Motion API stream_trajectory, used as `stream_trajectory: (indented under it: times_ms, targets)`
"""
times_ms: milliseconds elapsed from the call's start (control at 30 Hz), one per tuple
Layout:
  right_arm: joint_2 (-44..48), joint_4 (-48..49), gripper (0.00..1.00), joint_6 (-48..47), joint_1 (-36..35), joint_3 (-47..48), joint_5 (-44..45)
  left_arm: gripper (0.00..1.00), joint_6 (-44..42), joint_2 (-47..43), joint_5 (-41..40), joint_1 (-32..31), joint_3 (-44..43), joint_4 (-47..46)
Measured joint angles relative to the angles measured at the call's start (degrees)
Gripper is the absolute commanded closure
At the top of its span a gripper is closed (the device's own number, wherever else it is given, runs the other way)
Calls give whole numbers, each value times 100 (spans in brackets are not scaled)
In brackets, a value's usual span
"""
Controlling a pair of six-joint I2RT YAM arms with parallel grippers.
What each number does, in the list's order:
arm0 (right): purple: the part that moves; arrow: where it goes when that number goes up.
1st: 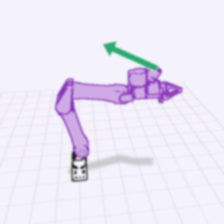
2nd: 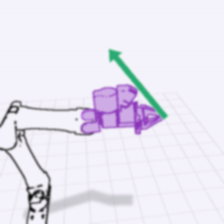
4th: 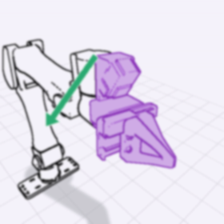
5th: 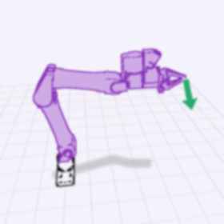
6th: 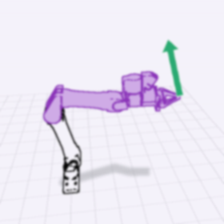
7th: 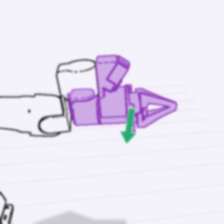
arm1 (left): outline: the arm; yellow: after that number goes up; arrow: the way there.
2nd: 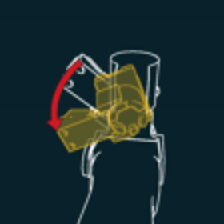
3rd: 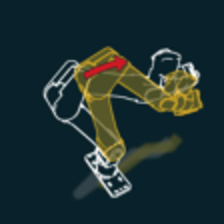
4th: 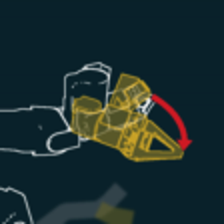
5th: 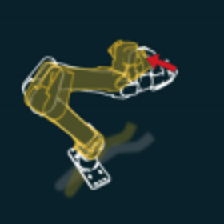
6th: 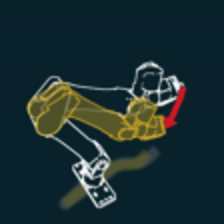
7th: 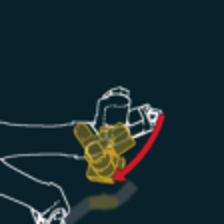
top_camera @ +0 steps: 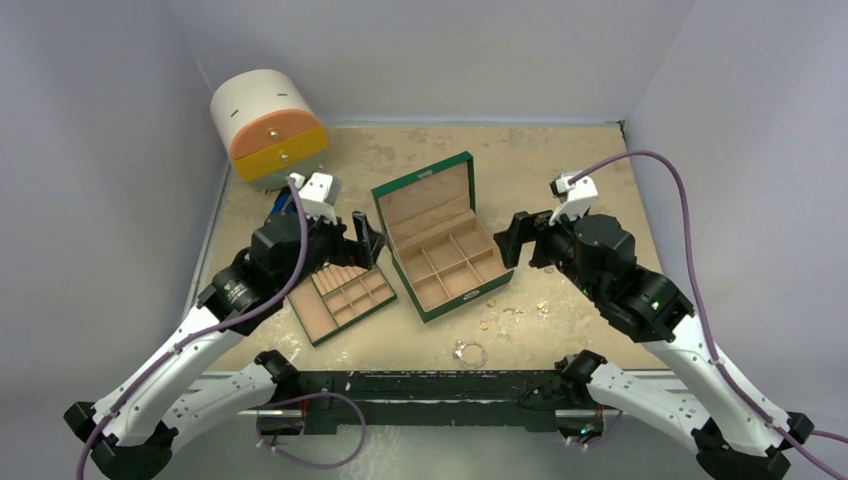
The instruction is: Organize the mixed jewelry
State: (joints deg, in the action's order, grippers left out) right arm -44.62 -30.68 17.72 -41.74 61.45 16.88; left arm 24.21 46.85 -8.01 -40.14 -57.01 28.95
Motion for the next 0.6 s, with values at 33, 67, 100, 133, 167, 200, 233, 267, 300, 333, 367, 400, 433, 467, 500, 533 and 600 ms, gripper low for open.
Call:
stream_trajectory:
  times_ms: [33, 67, 100, 133, 167, 200, 233, 267, 300, 333, 367, 400, 433, 467, 500, 533, 600]
  targets:
    - [-2, -35, 1, 0, 0, 42, 24, 3, -2, -94, -37, 2, 151, -125]
    - [-13, -35, 1, 0, 0, 61, 50, 3, -7, -155, -55, 0, 256, -170]
    - [-33, -44, 1, 0, 0, 66, 66, 3, -33, -205, -70, 2, 350, -181]
    - [-39, -66, 1, 0, 0, 66, 57, 3, -63, -212, -72, 2, 385, -181]
    - [-44, -98, 1, -2, 0, 66, 22, 3, -90, -201, -72, 2, 389, -188]
    - [-72, -136, 1, -11, 0, 66, -33, 2, -125, -188, -72, 2, 389, -216]
    - [-81, -175, 1, -28, 0, 61, -122, 2, -136, -186, -68, 0, 389, -249]
    - [-105, -208, 2, -50, 0, 50, -192, 2, -140, -188, -55, 2, 389, -280]
    - [-114, -229, 3, -76, 0, 24, -295, 1, -142, -188, -37, 2, 389, -304]
    - [-118, -251, 3, -92, -2, 0, -345, 1, -140, -192, -2, 2, 389, -330]
    - [-118, -289, 4, -105, -7, -24, -437, 1, -140, -195, 22, 2, 389, -345]
    - [-116, -313, 4, -120, -11, -55, -492, 1, -138, -199, 61, 2, 389, -367]
    - [-116, -323, 5, -133, -17, -76, -538, 1, -138, -210, 92, 2, 389, -391]
    - [-118, -332, 6, -155, -17, -105, -608, 1, -136, -229, 138, 2, 389, -415]
    - [-133, -337, 8, -177, -22, -125, -647, 1, -138, -254, 170, 2, 389, -424]
    - [-155, -334, 9, -186, -22, -138, -706, 1, -138, -278, 195, 2, 389, -428]
    - [-254, -339, 13, -195, -22, -175, -852, 1, -140, -332, 254, 2, 387, -433]
